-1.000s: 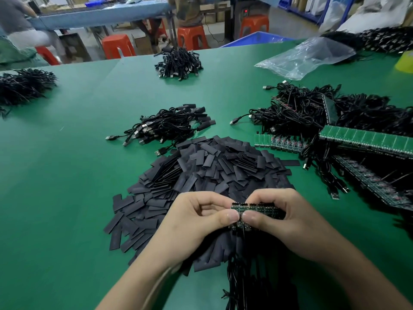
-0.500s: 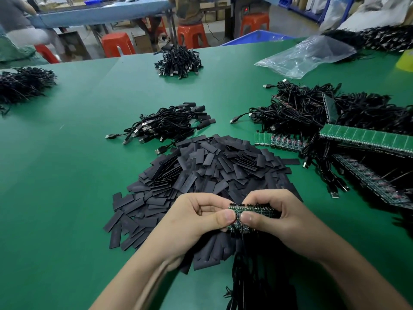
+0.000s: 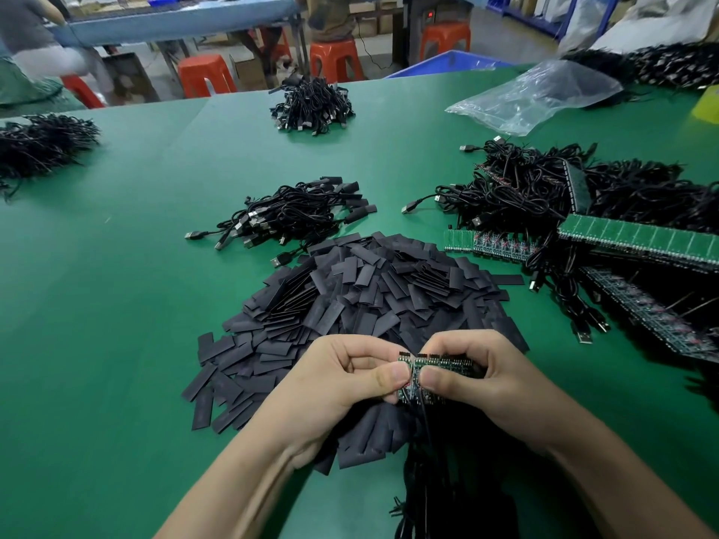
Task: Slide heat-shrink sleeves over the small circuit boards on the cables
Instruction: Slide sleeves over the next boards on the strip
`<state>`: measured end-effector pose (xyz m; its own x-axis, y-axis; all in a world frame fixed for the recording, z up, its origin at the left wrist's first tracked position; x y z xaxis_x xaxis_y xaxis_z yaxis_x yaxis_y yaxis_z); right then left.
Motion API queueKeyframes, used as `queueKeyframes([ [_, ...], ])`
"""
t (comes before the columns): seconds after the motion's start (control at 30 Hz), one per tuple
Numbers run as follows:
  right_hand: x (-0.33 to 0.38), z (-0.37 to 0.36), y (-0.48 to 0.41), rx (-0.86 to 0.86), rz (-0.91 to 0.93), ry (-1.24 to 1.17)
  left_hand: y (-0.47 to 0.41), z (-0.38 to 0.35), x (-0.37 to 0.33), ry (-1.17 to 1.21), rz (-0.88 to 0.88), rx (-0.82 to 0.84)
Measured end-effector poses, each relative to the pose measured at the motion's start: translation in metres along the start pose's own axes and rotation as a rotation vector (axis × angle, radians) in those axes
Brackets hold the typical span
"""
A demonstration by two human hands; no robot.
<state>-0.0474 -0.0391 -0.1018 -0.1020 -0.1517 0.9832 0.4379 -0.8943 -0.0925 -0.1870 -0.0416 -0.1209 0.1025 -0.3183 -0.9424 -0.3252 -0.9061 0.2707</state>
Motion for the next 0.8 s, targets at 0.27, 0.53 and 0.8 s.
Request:
queueKeyframes([
  [0.27, -0.006, 0.008, 0.002, -0.022, -0.027, 0.050, 0.004, -0.002, -0.009, 0.072, -0.027, 0.064],
  [0.53, -0.001, 0.017, 0.004, -0.146, 0.105, 0.475, 0.015, -0.008, -0.035, 0.144, -0.221, 0.180],
  [0.8, 0.004, 0.016, 0.005, -0.099, 0.115, 0.487, 0.031, -0.008, -0.070, 0.194, -0.362, 0.237],
])
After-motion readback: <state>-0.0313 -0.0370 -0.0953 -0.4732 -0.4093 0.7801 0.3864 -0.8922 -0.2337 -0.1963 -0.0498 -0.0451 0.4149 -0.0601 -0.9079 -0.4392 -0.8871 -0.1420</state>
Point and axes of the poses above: each hand's wrist, its own y-axis away from the middle knuckle, its own z-axis out of the back of the hand, x = y × z, the point moved 8 cm from there along -y, towards the middle knuckle, and after that the axes turned 4 degrees about -x, right-handed, at the moved point
